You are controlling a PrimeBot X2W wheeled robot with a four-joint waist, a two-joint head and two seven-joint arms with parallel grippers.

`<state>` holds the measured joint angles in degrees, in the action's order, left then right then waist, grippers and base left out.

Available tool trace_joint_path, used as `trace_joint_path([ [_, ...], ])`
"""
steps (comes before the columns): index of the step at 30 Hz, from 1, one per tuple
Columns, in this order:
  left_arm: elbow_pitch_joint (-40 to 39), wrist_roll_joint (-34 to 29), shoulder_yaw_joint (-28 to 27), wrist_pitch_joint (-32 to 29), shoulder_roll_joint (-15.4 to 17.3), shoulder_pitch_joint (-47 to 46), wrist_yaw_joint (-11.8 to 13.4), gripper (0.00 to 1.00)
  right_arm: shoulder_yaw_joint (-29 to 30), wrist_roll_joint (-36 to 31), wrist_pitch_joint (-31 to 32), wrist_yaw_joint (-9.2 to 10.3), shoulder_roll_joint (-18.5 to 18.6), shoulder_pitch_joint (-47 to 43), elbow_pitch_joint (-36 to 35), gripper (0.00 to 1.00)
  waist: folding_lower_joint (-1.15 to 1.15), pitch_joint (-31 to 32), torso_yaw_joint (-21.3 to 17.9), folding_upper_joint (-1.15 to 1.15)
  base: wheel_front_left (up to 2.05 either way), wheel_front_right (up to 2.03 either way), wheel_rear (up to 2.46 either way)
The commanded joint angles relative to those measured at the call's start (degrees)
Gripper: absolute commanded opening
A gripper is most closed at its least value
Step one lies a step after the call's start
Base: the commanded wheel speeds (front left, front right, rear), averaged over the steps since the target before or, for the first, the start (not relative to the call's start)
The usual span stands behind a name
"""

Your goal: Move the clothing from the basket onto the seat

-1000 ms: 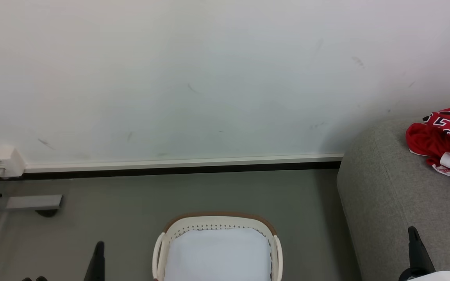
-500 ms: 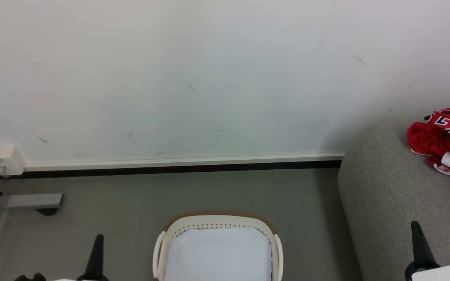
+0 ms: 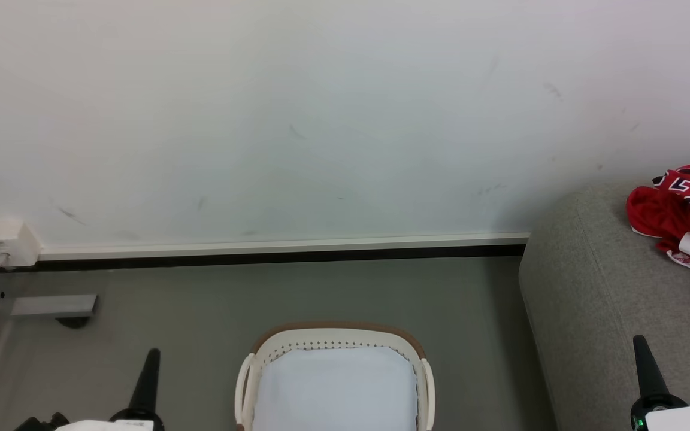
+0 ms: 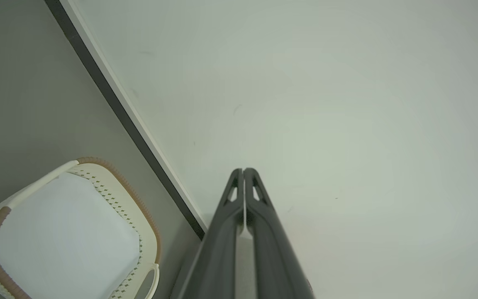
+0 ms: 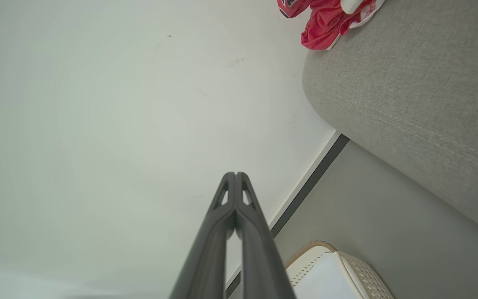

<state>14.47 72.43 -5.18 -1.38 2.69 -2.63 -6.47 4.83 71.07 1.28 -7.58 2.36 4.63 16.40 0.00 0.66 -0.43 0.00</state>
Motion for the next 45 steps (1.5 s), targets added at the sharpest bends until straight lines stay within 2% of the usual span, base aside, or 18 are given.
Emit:
trace_joint_path([
  [1, -0.43, 0.93, -0.32, -0.2, 0.33, -1.04, -0.15, 0.0, 0.31, 1.08, 0.3, 0.1, 0.63, 1.22, -0.71, 0.0, 0.0, -0.01, 0.01, 0.0, 0.0, 0.0, 0.0],
  [45, -0.47, 20.25, -1.48, -5.31, 0.34, -3.9, -1.21, 0.0, 1.87, 21.46, 5.38, 0.14, 0.74, 1.93, -2.58, 0.0, 0.0, -0.82, 0.42, 0.0, 0.0, 0.0, 0.0],
])
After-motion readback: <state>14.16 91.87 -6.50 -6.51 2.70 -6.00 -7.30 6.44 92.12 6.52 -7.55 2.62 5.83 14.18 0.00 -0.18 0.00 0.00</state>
